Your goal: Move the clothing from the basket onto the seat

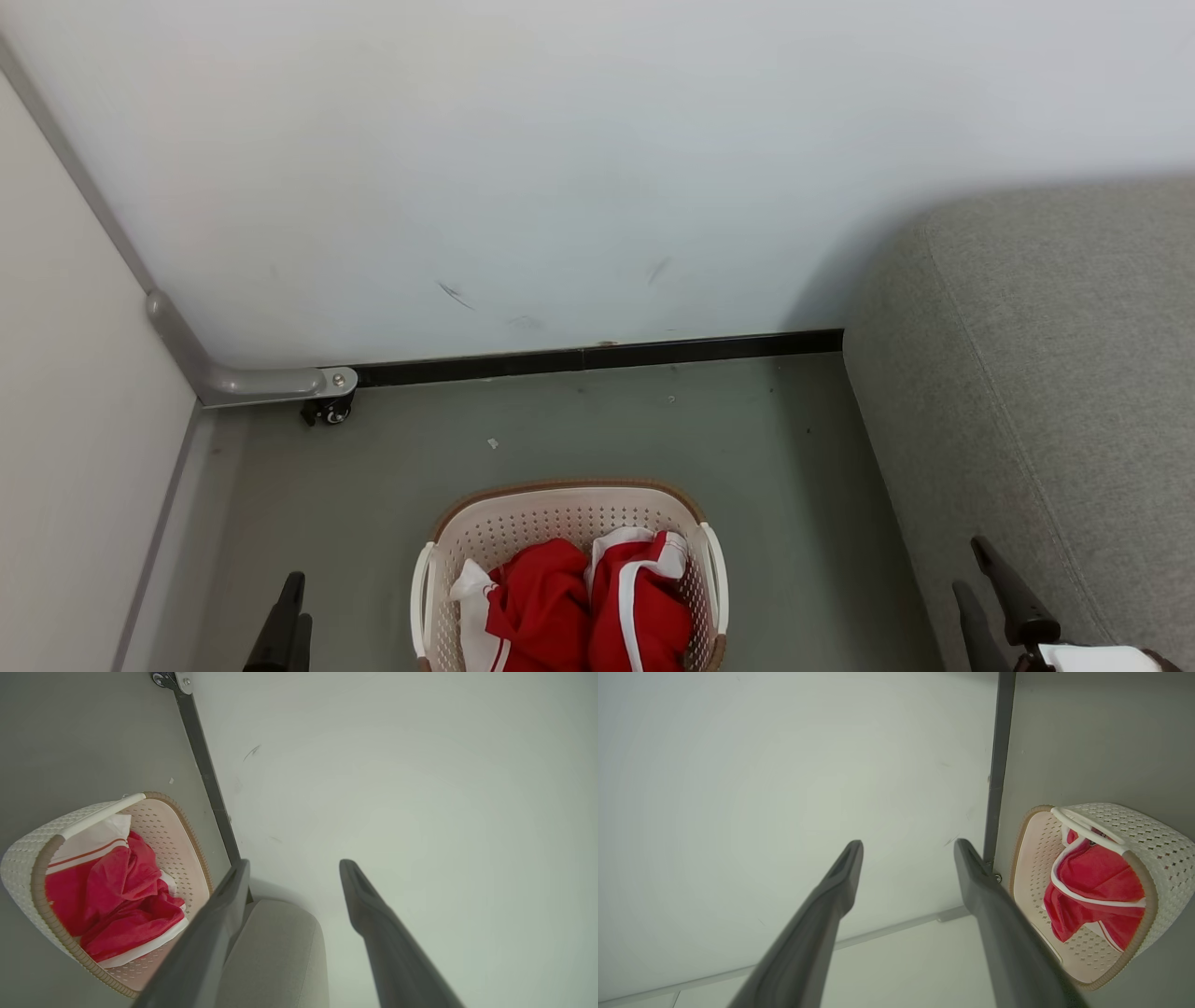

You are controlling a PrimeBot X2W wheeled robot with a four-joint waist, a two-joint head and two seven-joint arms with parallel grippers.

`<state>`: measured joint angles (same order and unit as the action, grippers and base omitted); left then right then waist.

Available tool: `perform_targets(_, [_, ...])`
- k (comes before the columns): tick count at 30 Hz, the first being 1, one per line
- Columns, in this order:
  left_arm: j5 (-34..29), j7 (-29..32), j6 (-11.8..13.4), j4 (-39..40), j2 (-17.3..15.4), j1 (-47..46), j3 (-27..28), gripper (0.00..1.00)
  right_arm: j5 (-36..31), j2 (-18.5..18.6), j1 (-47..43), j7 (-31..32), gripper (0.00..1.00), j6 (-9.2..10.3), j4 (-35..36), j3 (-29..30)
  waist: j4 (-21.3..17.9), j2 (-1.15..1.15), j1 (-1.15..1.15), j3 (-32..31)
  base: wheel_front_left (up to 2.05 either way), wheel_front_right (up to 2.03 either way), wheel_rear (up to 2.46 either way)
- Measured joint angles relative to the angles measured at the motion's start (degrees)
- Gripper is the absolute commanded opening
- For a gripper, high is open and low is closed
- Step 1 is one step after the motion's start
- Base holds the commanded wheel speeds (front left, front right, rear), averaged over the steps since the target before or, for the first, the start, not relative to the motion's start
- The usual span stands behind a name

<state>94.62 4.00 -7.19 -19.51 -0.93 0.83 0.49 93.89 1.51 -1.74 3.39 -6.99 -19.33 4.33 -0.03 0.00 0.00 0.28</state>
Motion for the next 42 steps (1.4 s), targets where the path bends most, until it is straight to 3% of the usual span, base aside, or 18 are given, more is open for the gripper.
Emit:
perform_targets(17, [-5.91, -2.61, 0.0, 2.64, -2.21, -1.57, -2.3, 1.0, -7.84, 1.12, 1.04, -2.6, 1.0, 0.0, 0.7, -1.63, -0.08, 0.0, 0.09, 0.19, 0.0, 0.0, 0.0])
perform_targets(42, [-24.39, -7.05, 0.01, 3.96, -6.39, -4.3, -7.11, 1.0, -29.33, 1.64, 3.48, -6.33, 1.0, -0.01, 2.99, -3.3, -0.36, 0.0, 0.95, -0.43, 0.0, 0.0, 0.0])
